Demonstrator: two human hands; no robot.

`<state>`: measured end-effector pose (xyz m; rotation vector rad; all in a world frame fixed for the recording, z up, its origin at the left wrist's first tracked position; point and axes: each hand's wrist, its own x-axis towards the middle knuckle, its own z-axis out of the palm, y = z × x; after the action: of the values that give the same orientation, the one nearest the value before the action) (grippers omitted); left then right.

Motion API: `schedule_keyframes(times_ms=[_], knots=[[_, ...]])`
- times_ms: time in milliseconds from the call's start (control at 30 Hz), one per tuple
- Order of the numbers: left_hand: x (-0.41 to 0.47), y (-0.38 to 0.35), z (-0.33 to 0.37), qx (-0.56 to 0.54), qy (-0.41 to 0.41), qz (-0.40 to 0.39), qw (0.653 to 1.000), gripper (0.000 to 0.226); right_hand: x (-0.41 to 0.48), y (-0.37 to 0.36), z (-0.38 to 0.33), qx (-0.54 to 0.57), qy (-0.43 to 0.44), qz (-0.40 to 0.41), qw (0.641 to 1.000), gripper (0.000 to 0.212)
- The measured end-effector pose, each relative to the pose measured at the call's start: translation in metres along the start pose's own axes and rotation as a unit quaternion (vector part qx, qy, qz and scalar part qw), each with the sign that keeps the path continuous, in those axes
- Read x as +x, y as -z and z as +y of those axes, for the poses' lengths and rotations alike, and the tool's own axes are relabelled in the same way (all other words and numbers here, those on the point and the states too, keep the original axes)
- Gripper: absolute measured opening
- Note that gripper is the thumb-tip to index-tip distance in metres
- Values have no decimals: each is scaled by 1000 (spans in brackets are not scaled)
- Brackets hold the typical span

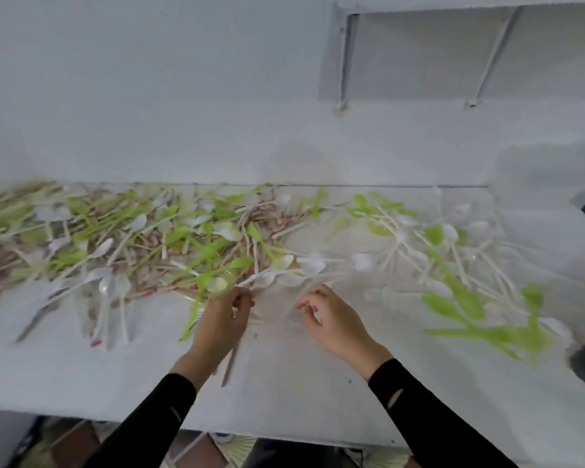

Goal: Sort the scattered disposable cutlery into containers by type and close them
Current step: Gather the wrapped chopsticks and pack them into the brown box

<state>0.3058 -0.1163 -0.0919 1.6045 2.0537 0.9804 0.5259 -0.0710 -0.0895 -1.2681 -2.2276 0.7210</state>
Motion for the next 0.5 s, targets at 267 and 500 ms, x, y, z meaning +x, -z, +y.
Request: schedule_keyframes(times_ms=[267,500], knots=[[-36,35,-40,82,43,82,992,23,29,-42,-40,-16,138,-31,990,22],[-42,31,-63,106,21,72,992,27,39,-70,-59,-5,199,-91,976,31]])
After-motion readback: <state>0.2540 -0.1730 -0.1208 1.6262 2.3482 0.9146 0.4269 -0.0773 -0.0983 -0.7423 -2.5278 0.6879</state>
